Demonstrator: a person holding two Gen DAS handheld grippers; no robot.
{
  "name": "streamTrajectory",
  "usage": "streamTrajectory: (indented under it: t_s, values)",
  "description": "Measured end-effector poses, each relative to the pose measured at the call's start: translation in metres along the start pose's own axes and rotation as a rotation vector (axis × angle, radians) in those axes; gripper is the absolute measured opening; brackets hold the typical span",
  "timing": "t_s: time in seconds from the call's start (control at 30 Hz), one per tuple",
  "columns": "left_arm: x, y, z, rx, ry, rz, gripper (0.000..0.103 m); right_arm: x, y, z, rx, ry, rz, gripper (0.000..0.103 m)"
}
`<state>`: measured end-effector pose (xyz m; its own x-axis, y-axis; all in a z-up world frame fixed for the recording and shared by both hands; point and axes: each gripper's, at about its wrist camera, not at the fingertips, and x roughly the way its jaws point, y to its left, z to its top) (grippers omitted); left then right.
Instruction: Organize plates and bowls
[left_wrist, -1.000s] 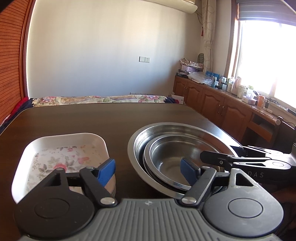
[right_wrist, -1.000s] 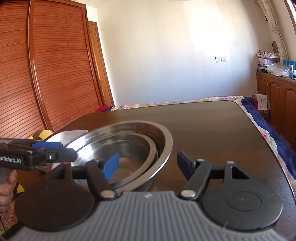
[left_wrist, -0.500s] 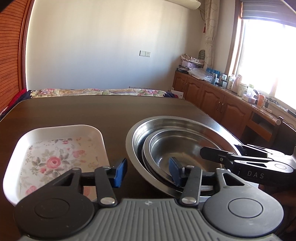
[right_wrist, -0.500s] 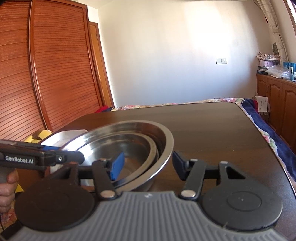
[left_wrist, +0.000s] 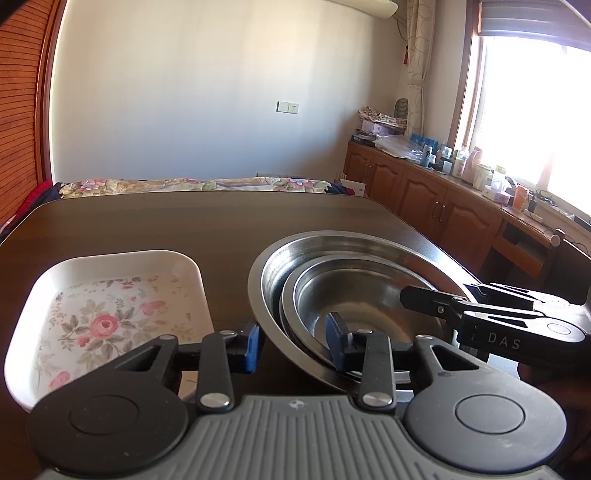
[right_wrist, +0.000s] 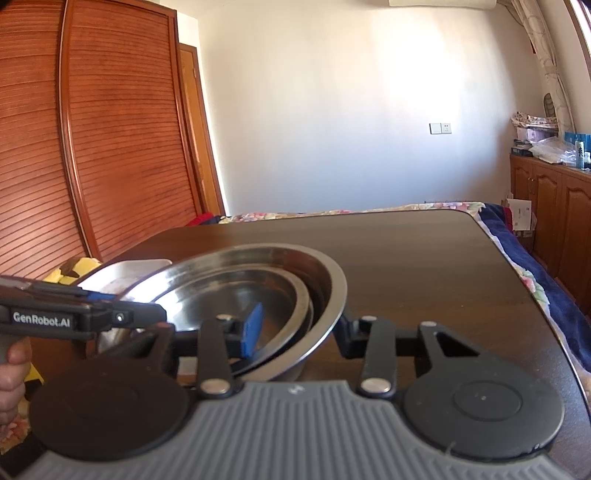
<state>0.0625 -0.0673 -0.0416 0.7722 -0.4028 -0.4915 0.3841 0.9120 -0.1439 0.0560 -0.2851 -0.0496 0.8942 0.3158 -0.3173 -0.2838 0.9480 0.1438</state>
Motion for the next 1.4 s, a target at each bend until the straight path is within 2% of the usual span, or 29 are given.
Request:
streamTrajectory:
  t_s: [0.5, 0.9, 1.4]
  values:
    - [-0.006, 0.003, 0.002, 0.004, -0.019, -0.005, 0.037, -0.001, -0.001, 0.002, 0.007, -0.008, -0.002, 0.041]
    - [-0.025, 0.006, 0.012, 0.015, -0.047, 0.014, 0.037, -0.002, 0.005, 0.017, 0.008, -0.032, 0.021, 0.041]
    - [-0.06, 0.041, 0.041, -0.003, -0.113, 0.053, 0.037, 0.016, 0.033, 0.046, -0.026, -0.05, 0.105, 0.041]
